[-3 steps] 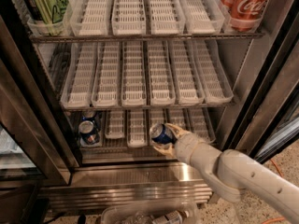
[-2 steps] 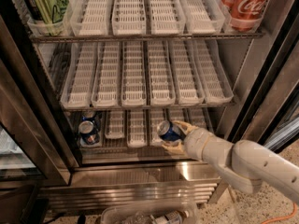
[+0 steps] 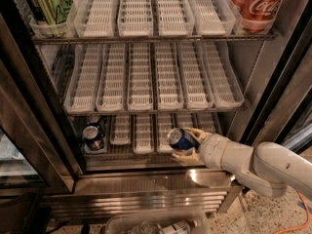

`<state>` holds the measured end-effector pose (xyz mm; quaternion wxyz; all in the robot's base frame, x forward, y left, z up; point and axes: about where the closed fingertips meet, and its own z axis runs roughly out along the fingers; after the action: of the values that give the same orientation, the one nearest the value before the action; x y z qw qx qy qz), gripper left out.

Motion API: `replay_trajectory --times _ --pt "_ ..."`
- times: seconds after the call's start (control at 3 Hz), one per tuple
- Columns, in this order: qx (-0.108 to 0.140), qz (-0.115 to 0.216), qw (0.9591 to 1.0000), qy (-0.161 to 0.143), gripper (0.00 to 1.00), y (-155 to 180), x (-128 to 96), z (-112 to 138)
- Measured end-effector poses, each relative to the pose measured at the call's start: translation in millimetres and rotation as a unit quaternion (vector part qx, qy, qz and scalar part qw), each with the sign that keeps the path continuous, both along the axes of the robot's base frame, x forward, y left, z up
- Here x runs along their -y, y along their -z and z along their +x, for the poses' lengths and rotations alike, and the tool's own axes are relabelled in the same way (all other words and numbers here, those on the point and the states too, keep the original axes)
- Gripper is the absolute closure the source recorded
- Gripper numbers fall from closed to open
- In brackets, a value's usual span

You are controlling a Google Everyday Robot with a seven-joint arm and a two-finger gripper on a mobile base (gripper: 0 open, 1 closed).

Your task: Pick pepsi can from bottom shelf of fridge

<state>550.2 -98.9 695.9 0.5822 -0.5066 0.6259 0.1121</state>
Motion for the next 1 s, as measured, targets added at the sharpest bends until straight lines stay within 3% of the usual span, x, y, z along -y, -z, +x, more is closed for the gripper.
replay_trajectory --times 0.33,0.67,1.0 --pt "-0.009 -0.001 0.9999 -0.008 1.00 7 -9 1" --pt "-0.018 0.029 0.9970 -0.070 1.00 3 -50 -13" --pt "-0.015 0.058 0.9844 -0.165 1.00 -25 -97 -41"
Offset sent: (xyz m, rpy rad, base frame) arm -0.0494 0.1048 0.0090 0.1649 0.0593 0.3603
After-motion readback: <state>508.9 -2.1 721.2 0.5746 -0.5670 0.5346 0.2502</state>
